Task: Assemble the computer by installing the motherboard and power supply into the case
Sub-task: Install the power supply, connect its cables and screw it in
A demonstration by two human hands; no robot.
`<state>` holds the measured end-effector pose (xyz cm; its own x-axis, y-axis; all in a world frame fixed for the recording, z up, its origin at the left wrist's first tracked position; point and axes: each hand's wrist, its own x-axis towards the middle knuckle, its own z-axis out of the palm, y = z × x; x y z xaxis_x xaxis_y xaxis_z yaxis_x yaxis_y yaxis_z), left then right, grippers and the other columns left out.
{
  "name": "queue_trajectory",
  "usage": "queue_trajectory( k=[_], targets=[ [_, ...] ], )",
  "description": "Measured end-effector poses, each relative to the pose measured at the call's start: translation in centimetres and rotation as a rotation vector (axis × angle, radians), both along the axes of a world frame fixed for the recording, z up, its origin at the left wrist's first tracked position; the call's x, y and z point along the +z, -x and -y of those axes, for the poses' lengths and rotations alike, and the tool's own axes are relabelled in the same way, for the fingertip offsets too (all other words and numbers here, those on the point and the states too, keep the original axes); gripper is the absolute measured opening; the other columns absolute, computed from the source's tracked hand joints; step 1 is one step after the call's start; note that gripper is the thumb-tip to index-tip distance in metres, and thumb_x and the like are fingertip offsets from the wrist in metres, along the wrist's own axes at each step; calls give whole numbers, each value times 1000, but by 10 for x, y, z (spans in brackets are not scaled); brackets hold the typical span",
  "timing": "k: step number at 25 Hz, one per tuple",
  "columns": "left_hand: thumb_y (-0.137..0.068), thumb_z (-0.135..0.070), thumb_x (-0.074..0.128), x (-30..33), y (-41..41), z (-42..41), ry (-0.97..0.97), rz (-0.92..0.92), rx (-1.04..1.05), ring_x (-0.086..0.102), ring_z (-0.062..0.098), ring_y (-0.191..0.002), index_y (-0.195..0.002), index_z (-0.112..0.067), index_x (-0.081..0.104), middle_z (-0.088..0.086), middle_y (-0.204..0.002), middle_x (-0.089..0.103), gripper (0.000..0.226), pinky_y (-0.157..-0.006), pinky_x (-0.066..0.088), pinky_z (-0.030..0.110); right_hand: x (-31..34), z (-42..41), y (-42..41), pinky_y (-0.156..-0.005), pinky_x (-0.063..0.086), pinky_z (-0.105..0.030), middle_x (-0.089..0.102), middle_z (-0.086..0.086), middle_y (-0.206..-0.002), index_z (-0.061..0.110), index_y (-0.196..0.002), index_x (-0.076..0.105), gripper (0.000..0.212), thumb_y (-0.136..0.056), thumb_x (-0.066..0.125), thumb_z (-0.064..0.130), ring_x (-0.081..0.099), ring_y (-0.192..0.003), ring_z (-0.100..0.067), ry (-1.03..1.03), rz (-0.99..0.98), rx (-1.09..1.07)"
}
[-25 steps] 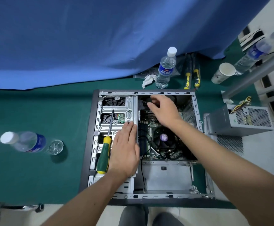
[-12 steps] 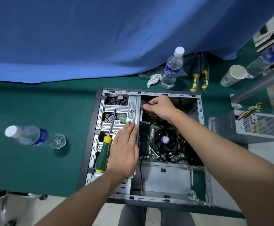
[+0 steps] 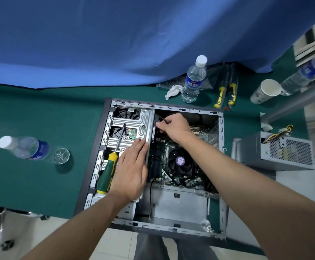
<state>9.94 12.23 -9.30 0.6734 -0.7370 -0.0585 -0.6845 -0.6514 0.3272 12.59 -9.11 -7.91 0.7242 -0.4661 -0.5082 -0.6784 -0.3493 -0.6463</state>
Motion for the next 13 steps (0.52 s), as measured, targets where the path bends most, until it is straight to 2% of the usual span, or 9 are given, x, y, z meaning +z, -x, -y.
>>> queue_trajectory(
  k=[2, 4, 5, 9, 11, 13],
  targets=[
    [-96, -23, 30, -2, 0, 0, 1, 1, 7, 16, 16, -150, -153, -11, 30, 5, -159, 29, 58, -123, 9, 33, 9, -1, 3, -66, 45, -30, 67, -5, -80, 7, -92, 70, 34, -91, 66, 40, 61, -77, -23, 73, 8, 105],
    [-96, -24, 30, -4, -4, -1, 2, 9, 17, 15, 14, -151, -153, -12, 29, 4, -159, 28, 58, -123, 4, 28, 18, 1, 13, -90, 49, -37, 66, -12, -114, 6, -120, 64, 39, -95, 61, 36, 60, -107, -30, 182, 31, 196],
    [-96, -24, 30, -5, -4, -3, -5, 14, 18, 14, 13, -150, -153, -12, 29, 3, -159, 28, 58, -122, 1, 27, 23, 3, 24, -98, 46, -40, 62, -14, -123, 6, -128, 59, 41, -96, 60, 32, 56, -116, -32, 222, 41, 238],
    [-97, -26, 26, -4, -1, -4, -35, 12, 13, 16, 14, -150, -153, -11, 30, 4, -159, 29, 58, -122, 1, 26, 40, 31, 90, -106, 38, -39, 53, -9, -133, 14, -142, 47, 47, -97, 57, 24, 44, -127, -27, 396, 14, 395],
    [-98, -27, 24, -2, -4, -1, -35, 4, 11, 18, 16, -150, -153, -9, 31, 6, -159, 30, 59, -123, 8, 32, 51, 58, 123, -108, 38, -39, 51, -4, -137, 17, -144, 43, 50, -97, 58, 23, 42, -129, -21, 471, 42, 338],
    [-101, -25, 26, 4, -5, 4, -84, 12, 10, 17, 18, -151, -155, -9, 27, 7, -161, 26, 57, -124, 11, 36, 64, 90, 153, -111, 38, -41, 47, -6, -140, 19, -147, 38, 61, -92, 63, 27, 41, -130, -22, 567, 26, 262]
  ],
)
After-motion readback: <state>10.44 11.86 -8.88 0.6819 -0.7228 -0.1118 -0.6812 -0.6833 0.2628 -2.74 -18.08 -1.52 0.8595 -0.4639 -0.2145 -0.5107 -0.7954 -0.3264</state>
